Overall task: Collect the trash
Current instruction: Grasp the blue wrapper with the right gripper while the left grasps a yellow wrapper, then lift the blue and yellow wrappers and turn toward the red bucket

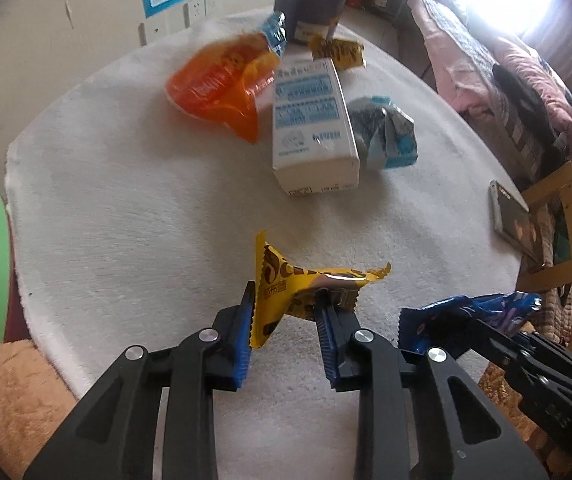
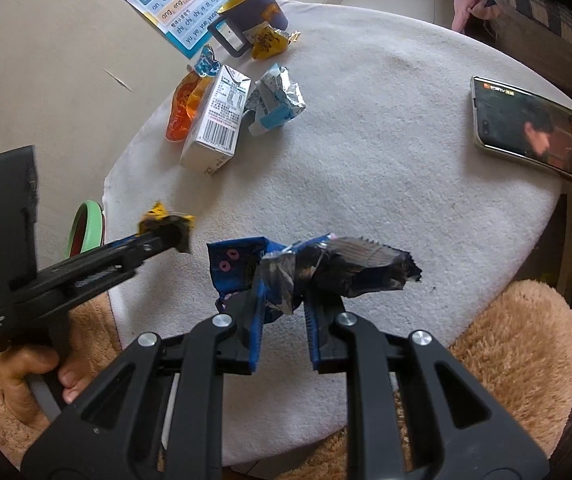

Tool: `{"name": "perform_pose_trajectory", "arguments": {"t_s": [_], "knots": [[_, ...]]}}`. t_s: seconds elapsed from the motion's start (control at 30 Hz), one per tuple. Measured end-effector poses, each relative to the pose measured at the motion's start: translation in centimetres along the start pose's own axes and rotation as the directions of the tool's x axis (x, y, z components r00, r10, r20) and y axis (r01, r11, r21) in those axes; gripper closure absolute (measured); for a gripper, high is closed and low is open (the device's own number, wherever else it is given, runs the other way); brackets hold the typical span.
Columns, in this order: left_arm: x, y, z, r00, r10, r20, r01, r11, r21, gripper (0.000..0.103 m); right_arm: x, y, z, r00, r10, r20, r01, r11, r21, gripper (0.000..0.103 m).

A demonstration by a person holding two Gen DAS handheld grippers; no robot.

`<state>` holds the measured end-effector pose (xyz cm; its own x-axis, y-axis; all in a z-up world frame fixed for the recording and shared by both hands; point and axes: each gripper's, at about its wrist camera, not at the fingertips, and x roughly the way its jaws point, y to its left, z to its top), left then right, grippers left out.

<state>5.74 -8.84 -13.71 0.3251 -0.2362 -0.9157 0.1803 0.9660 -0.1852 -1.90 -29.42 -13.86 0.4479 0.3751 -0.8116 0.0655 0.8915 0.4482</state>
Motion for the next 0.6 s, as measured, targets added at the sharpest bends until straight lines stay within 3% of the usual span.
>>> {"name": "perform_pose_trajectory", "arguments": {"t_s": [0.6], "knots": [[-5.8,4.5,-0.9,0.994,0.003,0.114,0.008,0.995,-0.104,0.077,0.3,1.0,0.1,0.999,-0.043,-0.011,0.042,0.998,-0.044,0.085]]}}
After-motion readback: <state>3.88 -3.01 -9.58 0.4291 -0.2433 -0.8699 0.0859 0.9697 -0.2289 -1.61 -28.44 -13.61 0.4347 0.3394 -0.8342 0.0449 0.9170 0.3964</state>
